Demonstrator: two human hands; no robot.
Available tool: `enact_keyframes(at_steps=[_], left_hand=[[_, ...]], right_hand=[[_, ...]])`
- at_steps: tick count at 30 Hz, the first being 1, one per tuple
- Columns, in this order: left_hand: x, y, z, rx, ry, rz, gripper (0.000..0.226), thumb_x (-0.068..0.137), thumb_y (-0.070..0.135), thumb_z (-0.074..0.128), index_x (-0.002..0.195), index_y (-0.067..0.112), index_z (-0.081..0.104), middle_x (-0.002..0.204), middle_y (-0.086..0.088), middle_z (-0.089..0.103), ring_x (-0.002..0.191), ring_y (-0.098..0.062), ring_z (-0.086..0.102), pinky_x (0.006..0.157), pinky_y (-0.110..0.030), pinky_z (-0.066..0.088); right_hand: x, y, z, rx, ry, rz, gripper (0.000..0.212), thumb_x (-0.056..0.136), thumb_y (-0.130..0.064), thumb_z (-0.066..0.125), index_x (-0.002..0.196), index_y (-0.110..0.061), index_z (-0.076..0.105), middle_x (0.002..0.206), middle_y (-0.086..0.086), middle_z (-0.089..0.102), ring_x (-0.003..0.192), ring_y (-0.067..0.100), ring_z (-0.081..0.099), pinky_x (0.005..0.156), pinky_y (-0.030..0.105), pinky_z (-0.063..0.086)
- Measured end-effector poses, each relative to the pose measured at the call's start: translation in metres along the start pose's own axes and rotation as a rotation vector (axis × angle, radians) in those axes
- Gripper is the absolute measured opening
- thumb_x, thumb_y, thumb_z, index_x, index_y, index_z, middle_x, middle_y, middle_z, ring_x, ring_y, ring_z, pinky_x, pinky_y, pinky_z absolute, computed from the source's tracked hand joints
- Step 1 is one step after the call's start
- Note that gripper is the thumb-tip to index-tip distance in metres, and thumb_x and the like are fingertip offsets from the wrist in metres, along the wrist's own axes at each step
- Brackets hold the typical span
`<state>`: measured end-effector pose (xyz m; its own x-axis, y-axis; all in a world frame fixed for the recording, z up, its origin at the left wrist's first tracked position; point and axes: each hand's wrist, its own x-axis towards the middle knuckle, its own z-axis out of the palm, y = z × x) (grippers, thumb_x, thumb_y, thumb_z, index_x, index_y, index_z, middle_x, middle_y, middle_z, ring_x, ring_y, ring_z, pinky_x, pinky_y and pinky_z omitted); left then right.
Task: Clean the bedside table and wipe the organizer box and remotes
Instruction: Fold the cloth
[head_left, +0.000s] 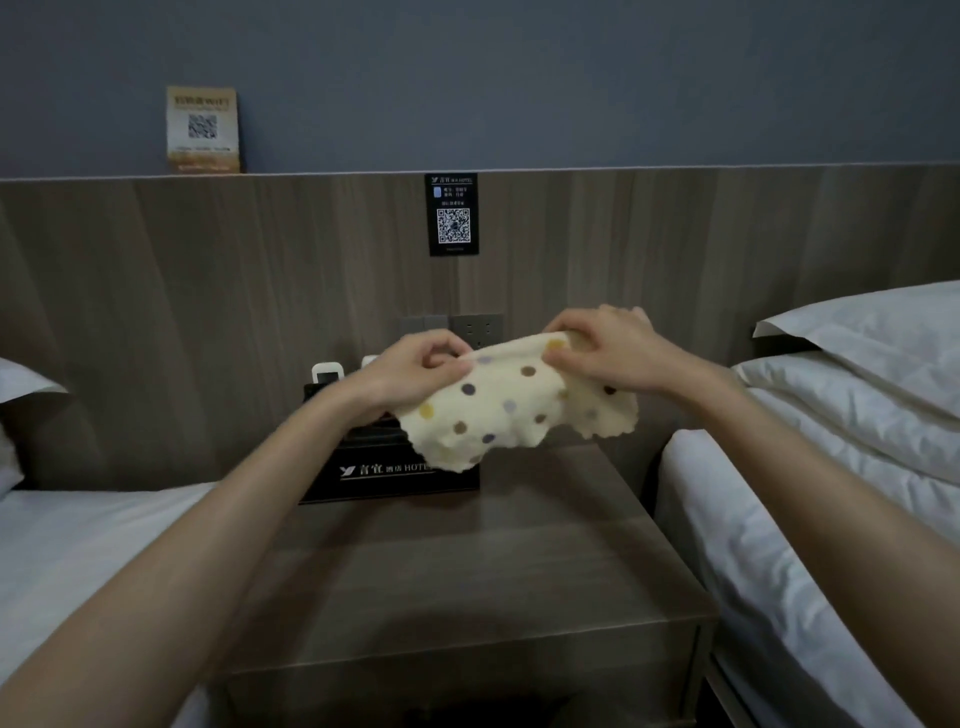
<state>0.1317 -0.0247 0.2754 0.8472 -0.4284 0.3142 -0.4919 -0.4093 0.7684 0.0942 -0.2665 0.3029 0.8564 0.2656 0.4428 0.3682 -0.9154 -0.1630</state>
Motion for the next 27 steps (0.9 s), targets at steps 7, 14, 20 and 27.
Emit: enact_keyframes(at_steps=[7, 14, 20, 27], left_hand=[[0.055, 0.022, -0.046, 0.471, -0.172, -0.004, 0.013, 0.090, 0.010, 0.063, 0.101, 0.017, 0.065, 0.100, -0.001, 0.071, 0.088, -0.015, 0.066, 0.079, -0.028, 0.054], [0.130, 0.047, -0.071, 0.859, 0.140, 0.127, 0.020, 0.094, 0.027, 0.056, 0.097, 0.020, 0.074, 0.073, 0.007, 0.063, 0.070, -0.014, 0.058, 0.064, -0.027, 0.042], [0.197, 0.079, -0.088, 0.528, 0.315, -0.003, 0.017, 0.089, 0.012, 0.057, 0.096, 0.016, 0.072, 0.056, 0.000, 0.063, 0.042, -0.007, 0.055, 0.039, -0.018, 0.045], [0.267, 0.087, -0.099, 0.053, 0.402, -0.058, 0.011, 0.088, -0.001, 0.062, 0.097, -0.007, 0.065, 0.071, -0.011, 0.069, 0.061, -0.021, 0.067, 0.049, -0.020, 0.055]], right_hand=[[0.048, 0.021, -0.008, 0.025, 0.086, 0.034, 0.029, 0.099, -0.039, 0.043, 0.115, -0.027, 0.064, 0.102, -0.005, 0.048, 0.107, 0.017, 0.038, 0.097, 0.040, 0.029], [0.113, 0.038, -0.027, -0.234, 0.387, 0.122, 0.028, 0.098, -0.027, 0.047, 0.116, -0.030, 0.068, 0.109, 0.004, 0.065, 0.106, 0.028, 0.056, 0.086, 0.037, 0.036], [0.182, 0.054, -0.047, 0.267, 0.424, 0.303, 0.031, 0.092, -0.007, 0.043, 0.107, -0.015, 0.069, 0.069, 0.000, 0.072, 0.058, 0.017, 0.070, 0.058, 0.029, 0.058], [0.265, 0.077, -0.068, 0.730, 0.457, 0.349, 0.017, 0.091, -0.007, 0.051, 0.082, -0.006, 0.066, 0.092, 0.013, 0.073, 0.085, 0.028, 0.071, 0.078, 0.040, 0.060]])
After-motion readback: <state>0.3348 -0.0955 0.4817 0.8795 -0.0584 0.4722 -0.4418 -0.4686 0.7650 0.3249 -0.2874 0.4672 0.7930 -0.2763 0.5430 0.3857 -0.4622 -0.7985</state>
